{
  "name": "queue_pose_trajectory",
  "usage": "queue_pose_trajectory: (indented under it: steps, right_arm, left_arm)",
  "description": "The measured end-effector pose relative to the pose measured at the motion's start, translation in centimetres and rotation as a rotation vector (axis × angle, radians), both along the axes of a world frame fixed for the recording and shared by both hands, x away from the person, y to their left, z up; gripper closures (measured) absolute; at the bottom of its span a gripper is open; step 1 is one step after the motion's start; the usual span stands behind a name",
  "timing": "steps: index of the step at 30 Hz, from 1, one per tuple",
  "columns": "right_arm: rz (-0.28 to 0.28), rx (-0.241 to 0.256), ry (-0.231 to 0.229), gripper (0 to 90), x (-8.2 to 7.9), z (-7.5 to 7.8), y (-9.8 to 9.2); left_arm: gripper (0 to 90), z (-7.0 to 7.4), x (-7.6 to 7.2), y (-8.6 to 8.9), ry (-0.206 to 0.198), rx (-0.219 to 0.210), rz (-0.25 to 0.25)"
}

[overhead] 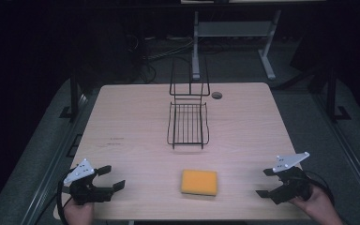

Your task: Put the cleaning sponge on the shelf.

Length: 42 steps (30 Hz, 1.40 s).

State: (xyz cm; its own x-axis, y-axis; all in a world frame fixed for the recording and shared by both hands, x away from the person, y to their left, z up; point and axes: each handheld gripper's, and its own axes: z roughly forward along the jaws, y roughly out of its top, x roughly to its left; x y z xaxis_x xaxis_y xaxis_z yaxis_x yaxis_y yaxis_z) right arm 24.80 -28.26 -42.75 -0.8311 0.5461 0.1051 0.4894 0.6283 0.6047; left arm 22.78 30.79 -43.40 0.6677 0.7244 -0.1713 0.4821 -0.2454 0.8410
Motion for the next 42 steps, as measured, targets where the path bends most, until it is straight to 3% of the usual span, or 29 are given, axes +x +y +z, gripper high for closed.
queue_pose_trajectory:
  steps: [6,10,31,42]
  right_arm:
    - [0.009,0.010,-0.014,17.1,0.0,0.2,0.5]
    - [0.039,-0.011,-0.011,17.1,0.1,0.1,1.4]
    - [0.138,-0.023,-0.018,17.1,0.3,0.3,4.8]
    - [0.157,-0.026,-0.024,17.1,0.3,0.7,5.7]
  left_arm:
    - [14.1,0.0,-0.2,-0.1,0.001,-0.001,-0.006]
    - [14.0,0.1,-0.3,-0.1,-0.002,0.009,-0.011]
    - [14.1,0.2,-0.8,0.6,-0.013,-0.006,0.016]
    - [14.0,0.2,-0.9,0.8,-0.014,-0.016,0.024]
